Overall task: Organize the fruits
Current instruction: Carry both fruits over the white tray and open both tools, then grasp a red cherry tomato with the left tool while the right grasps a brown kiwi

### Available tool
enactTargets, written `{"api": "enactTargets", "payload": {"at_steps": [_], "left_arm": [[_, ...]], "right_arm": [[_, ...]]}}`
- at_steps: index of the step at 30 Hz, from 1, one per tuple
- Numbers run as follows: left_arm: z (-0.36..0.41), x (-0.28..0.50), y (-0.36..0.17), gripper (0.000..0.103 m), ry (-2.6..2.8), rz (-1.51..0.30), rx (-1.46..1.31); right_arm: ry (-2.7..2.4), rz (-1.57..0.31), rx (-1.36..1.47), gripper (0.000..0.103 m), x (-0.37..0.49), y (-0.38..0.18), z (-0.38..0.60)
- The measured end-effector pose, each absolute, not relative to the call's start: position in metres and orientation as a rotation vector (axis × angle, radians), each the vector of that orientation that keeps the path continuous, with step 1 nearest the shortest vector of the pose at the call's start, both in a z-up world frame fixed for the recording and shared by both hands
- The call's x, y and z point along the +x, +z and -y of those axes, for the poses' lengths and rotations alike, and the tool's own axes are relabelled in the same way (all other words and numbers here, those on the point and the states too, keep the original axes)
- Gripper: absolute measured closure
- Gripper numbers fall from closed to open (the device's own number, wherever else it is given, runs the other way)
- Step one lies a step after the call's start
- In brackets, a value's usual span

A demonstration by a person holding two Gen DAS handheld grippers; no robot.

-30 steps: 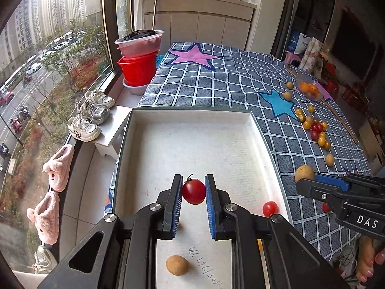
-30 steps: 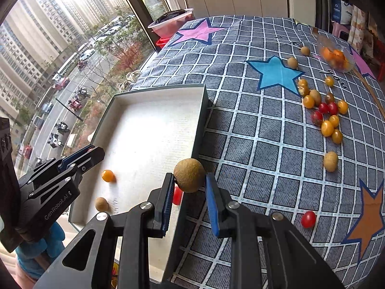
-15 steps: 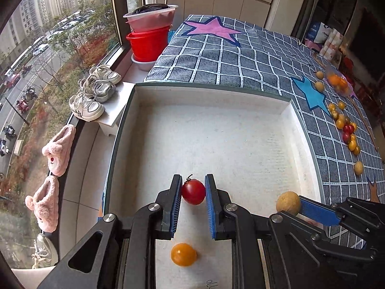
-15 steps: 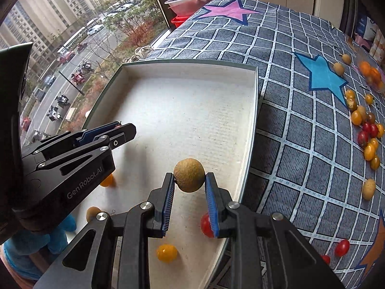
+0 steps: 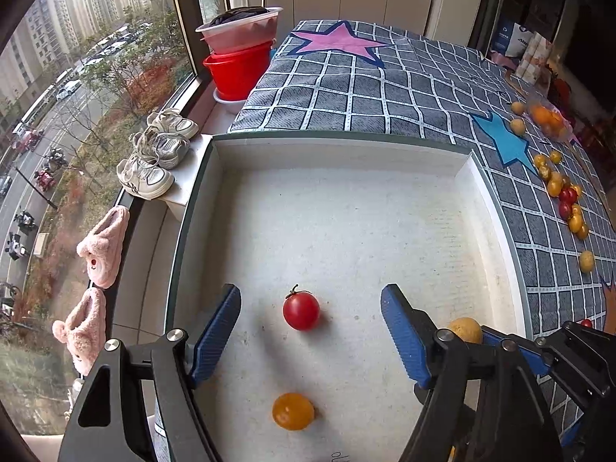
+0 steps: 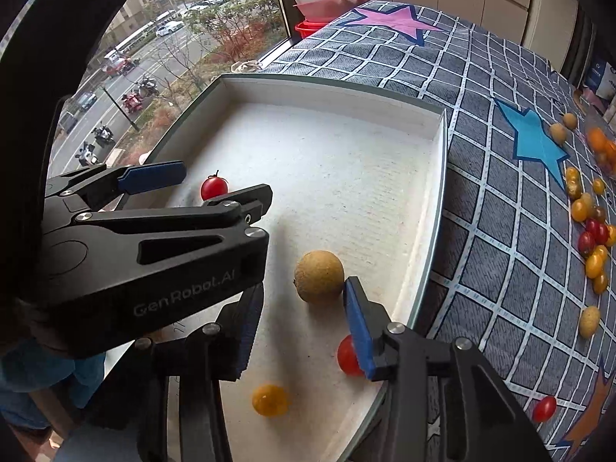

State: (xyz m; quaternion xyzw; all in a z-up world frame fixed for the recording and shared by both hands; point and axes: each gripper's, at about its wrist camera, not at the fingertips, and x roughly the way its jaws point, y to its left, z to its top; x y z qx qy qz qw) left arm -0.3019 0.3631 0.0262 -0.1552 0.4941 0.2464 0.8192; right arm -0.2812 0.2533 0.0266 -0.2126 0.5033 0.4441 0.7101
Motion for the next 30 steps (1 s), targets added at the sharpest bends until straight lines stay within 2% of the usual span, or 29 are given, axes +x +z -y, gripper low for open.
{"api": "enactTargets", "payload": {"at_steps": [7, 9, 20, 30], "left_arm": [[-0.367, -0.310, 0.035, 0.027, 0.544, -1.031, -0.361], [-0.363, -0.311, 0.040, 0.027, 0.542, -1.023, -0.353], [-0.322, -0.305, 0.066, 0.027, 0.480, -0.981, -0.289], [-0.242, -0.291, 0.085, 0.027, 0.330, -0.964, -0.187]], "right_arm": [[1.010, -1.102, -0.464, 0.037, -0.292, 0.040, -0.237], [1.005, -1.094, -0.451, 0.029, -0.291, 0.047, -0.231], [0.915, -1.085, -0.345, 0.028, -0.261, 0.065, -0.164], [0.669, -1.128, -0.199, 0.028, -0.205, 0.058, -0.057]]}}
